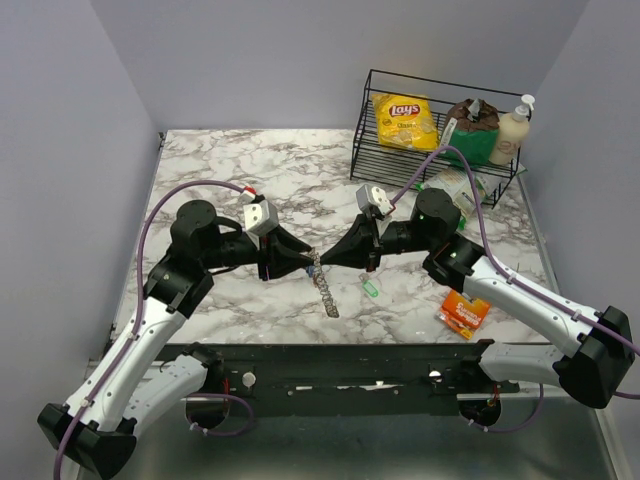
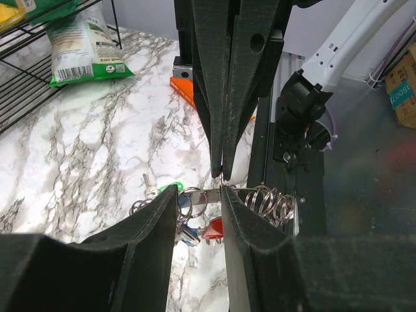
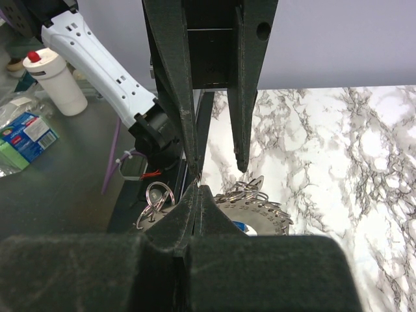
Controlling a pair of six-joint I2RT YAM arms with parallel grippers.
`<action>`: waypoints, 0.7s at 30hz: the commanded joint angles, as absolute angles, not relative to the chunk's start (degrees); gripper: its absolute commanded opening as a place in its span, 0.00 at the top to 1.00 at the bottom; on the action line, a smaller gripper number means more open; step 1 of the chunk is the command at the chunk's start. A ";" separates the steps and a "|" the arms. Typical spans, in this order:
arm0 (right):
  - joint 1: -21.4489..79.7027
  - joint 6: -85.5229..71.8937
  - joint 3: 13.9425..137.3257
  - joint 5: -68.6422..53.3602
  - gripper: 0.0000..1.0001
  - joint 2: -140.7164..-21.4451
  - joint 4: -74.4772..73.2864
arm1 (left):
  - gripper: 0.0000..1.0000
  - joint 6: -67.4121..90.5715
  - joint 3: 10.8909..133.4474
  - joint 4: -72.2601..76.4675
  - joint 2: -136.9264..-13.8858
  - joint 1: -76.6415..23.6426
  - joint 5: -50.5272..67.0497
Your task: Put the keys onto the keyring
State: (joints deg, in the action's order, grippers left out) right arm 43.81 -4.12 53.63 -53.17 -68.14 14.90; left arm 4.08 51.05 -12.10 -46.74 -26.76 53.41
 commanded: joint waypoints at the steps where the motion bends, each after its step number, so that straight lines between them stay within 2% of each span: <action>1: 43.86 -4.04 55.37 -52.65 0.99 -67.15 16.70 | 0.59 3.43 50.71 -11.51 -46.76 -26.98 54.76; 11: 43.77 -4.39 55.37 -52.38 0.99 -67.50 17.05 | 0.60 3.87 50.27 -11.43 -47.37 -27.16 56.78; 15: 43.68 -4.57 55.37 -52.38 0.99 -67.50 17.31 | 0.67 3.87 49.92 -11.60 -47.64 -27.16 56.51; 21: 43.77 -4.83 55.55 -52.56 0.99 -67.76 17.49 | 0.70 3.96 49.57 -11.51 -47.99 -27.60 55.28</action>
State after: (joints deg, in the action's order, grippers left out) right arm 43.79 -4.32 53.63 -53.10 -68.14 14.90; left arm 4.12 50.39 -12.05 -47.75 -27.14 54.94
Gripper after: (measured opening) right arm 0.012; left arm 0.305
